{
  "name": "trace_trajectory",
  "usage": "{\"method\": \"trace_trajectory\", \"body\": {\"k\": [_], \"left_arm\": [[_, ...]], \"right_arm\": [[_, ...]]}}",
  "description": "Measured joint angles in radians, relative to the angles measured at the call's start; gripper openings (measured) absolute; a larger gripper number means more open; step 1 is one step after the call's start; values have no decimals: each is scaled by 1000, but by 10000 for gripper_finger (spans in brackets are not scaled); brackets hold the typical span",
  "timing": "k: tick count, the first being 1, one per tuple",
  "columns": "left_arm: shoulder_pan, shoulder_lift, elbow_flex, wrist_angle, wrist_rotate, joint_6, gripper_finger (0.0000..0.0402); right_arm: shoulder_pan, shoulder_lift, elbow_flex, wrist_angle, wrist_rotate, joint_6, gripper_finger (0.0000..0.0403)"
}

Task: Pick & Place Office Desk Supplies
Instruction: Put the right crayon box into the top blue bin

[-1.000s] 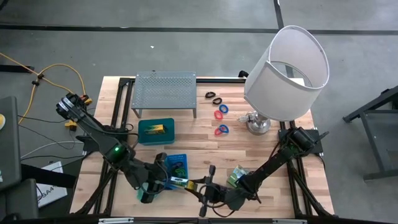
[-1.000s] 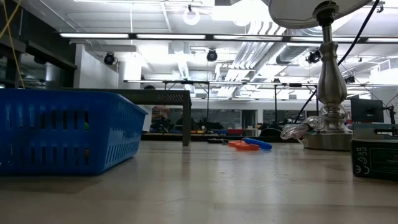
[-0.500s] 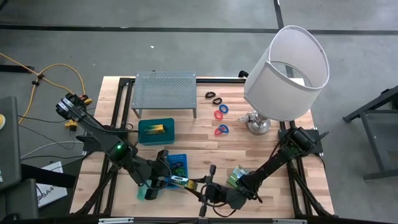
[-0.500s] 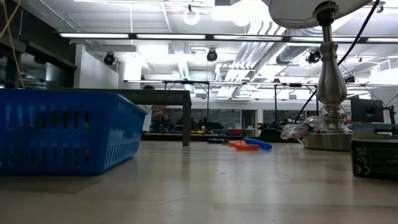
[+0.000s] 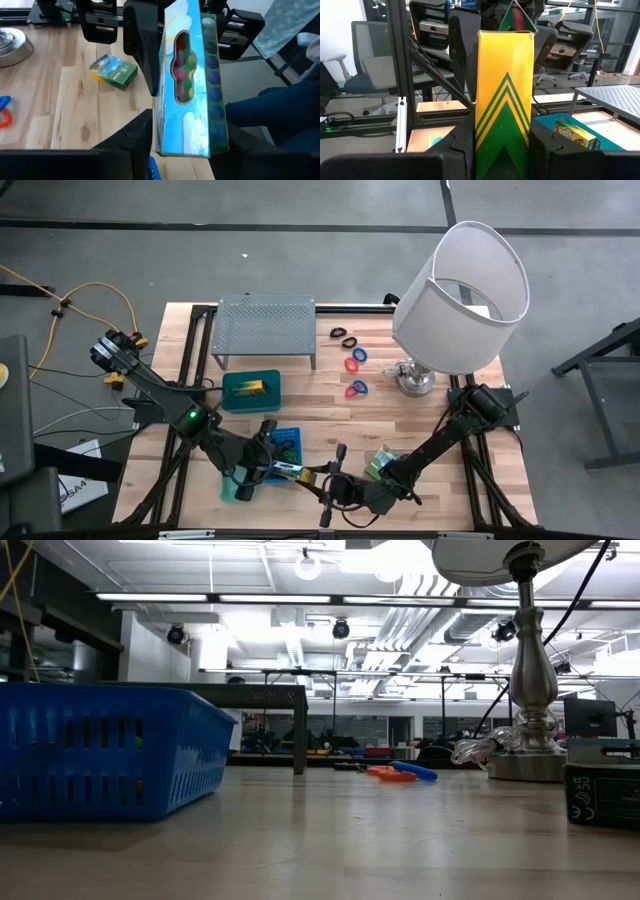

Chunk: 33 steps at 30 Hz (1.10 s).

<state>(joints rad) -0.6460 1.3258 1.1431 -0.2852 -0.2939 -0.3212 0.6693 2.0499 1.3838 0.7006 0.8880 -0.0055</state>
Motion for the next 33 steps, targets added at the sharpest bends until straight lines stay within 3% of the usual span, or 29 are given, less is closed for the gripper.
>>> {"method": "trace_trajectory", "body": {"k": [23, 33], "left_arm": [[-1, 0, 0, 4, 10, 18, 150], [-1, 0, 0, 2, 10, 19, 104]], "right_arm": [[0, 0, 0, 34, -3, -26, 106], [0, 1, 0, 35, 1, -22, 106]]}}
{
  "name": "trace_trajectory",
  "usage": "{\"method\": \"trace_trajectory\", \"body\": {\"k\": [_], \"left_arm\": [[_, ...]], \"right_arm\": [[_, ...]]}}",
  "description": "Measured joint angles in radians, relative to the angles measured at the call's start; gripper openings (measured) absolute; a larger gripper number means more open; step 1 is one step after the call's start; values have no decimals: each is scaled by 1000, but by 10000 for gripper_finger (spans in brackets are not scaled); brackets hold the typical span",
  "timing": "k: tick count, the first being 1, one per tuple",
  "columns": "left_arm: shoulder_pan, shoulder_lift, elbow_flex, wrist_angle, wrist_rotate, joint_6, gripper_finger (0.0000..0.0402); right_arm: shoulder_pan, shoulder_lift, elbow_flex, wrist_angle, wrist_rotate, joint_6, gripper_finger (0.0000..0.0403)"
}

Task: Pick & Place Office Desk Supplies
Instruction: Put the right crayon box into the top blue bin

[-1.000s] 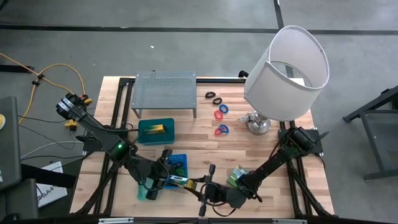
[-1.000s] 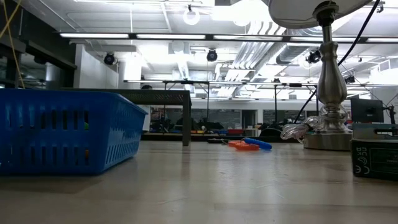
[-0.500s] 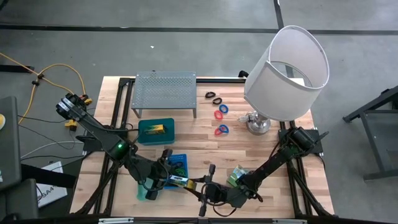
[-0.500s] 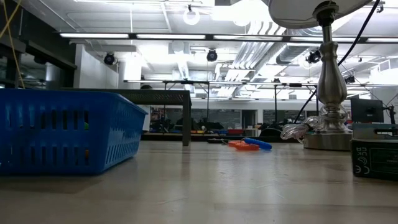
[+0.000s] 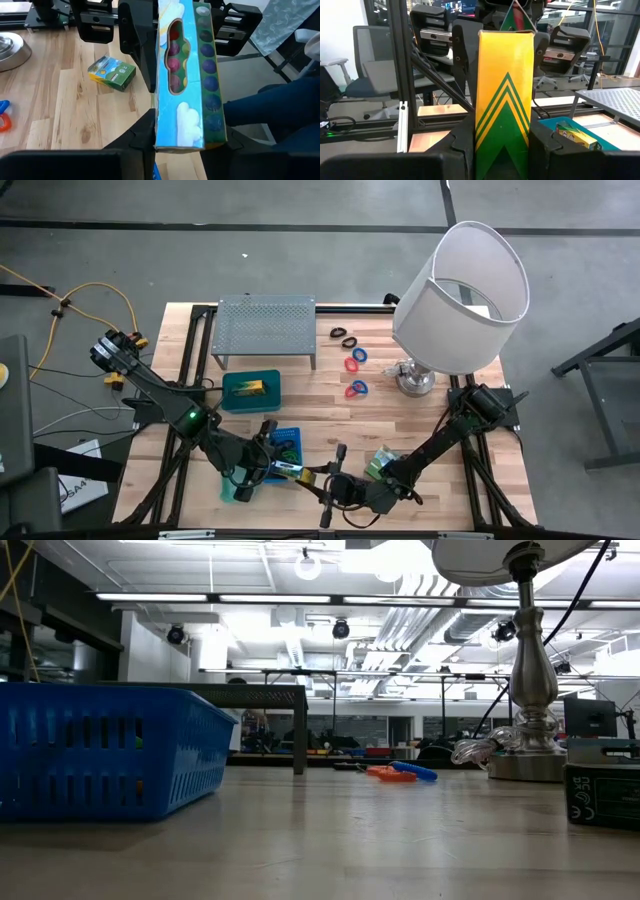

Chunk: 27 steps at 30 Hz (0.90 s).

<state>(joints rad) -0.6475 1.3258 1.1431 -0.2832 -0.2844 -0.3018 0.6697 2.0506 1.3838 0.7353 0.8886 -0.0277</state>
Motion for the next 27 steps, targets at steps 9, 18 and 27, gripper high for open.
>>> {"method": "trace_trajectory", "body": {"k": [9, 18, 27], "left_arm": [[0, 0, 0, 0, 0, 1, 111], [0, 0, 0, 0, 2, -2, 110], [0, 0, 0, -3, 1, -2, 110]], "right_arm": [[0, 1, 0, 0, 0, 0, 106], [0, 1, 0, 0, -4, 1, 140], [0, 1, 0, -1, -4, 2, 171]]}}
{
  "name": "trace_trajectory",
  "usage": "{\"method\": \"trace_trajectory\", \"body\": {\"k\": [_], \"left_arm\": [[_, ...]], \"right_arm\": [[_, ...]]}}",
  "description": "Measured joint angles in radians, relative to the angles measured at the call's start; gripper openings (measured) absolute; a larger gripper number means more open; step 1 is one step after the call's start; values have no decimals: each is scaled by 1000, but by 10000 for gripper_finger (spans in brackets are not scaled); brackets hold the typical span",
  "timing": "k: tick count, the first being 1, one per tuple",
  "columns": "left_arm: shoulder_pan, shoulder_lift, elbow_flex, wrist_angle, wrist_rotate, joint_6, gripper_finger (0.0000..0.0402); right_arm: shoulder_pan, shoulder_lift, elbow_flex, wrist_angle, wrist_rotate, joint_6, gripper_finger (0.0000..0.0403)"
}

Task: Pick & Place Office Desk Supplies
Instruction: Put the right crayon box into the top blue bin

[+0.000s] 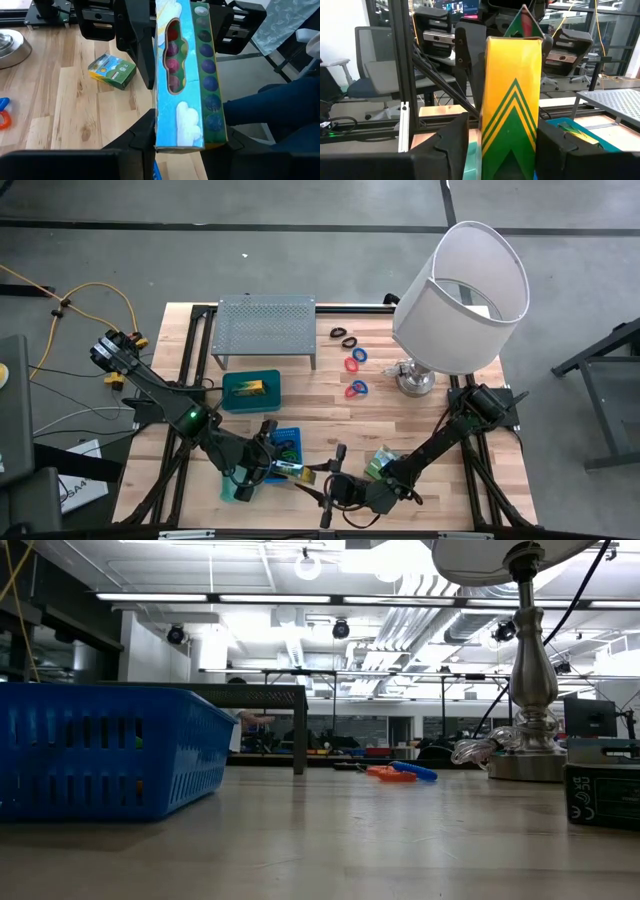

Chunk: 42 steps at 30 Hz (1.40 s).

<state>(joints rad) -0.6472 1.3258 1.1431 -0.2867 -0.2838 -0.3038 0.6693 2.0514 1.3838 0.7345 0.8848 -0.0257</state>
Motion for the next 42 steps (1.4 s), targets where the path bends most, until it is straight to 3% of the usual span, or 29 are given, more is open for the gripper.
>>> {"method": "trace_trajectory", "body": {"k": [21, 32, 42], "left_arm": [[0, 0, 0, 4, 0, -3, 111], [0, 0, 0, 4, -6, -3, 111], [7, -14, 0, -9, -231, -7, 111]], "right_arm": [[31, 0, 1, -133, 73, 8, 194], [31, 1, 1, -380, 103, 232, 194], [32, 0, 1, -514, 95, 439, 194]]}}
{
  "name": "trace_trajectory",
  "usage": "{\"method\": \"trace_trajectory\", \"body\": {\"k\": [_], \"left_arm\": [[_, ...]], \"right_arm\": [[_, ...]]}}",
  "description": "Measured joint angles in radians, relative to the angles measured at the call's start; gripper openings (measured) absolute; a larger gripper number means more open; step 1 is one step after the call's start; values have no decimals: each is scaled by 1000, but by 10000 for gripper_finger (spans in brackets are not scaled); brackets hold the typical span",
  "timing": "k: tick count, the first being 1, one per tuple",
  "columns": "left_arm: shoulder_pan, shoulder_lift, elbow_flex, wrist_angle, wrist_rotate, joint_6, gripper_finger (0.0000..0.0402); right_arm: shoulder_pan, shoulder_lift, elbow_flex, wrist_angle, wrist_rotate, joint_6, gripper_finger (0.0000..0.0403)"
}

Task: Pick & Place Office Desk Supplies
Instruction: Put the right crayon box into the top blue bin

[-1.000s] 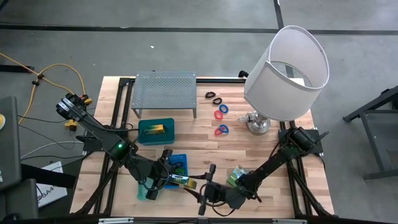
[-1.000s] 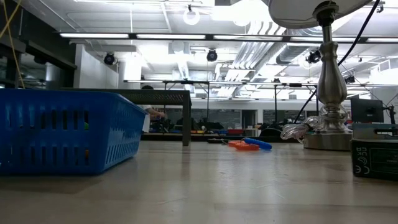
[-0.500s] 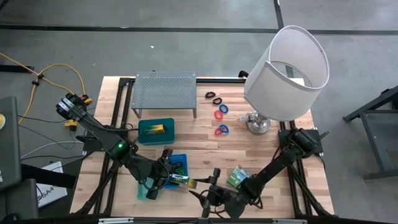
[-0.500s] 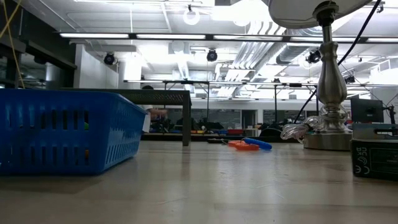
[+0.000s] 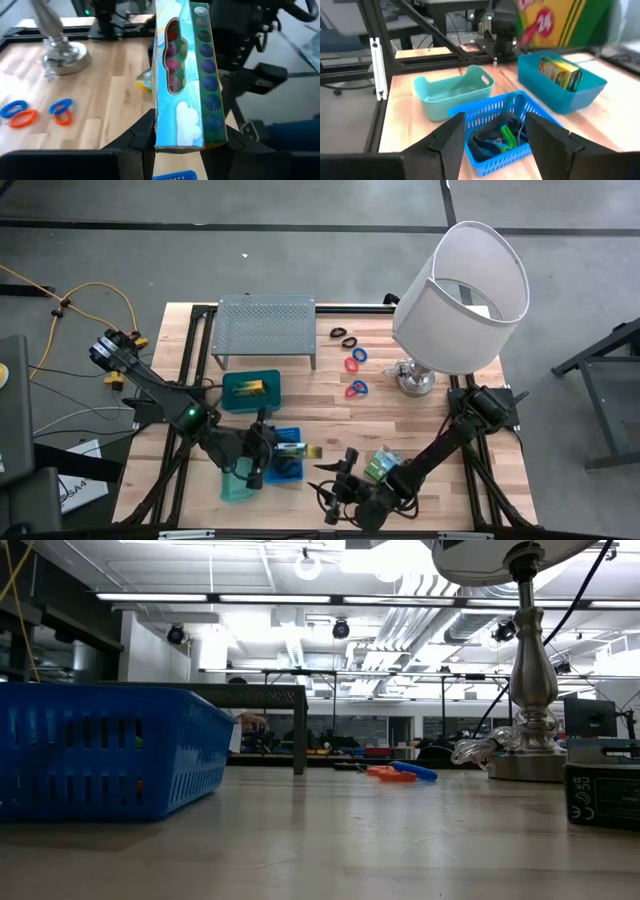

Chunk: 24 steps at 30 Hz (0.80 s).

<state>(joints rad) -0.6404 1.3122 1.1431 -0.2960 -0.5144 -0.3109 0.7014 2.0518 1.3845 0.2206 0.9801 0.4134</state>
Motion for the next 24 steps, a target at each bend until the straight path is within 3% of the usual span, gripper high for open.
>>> {"method": "trace_trajectory", "body": {"k": [5, 17, 24], "left_arm": [[38, -26, 0, -127, -11, -128, 111], [125, -49, 0, -719, -132, -482, 111], [128, -49, 0, -986, -117, -630, 111]], "right_arm": [[-1, 0, 0, -20, -43, 38, 189], [-1, 0, 0, -23, -40, 39, 188], [-1, 0, 0, -23, -41, 38, 188]]}}
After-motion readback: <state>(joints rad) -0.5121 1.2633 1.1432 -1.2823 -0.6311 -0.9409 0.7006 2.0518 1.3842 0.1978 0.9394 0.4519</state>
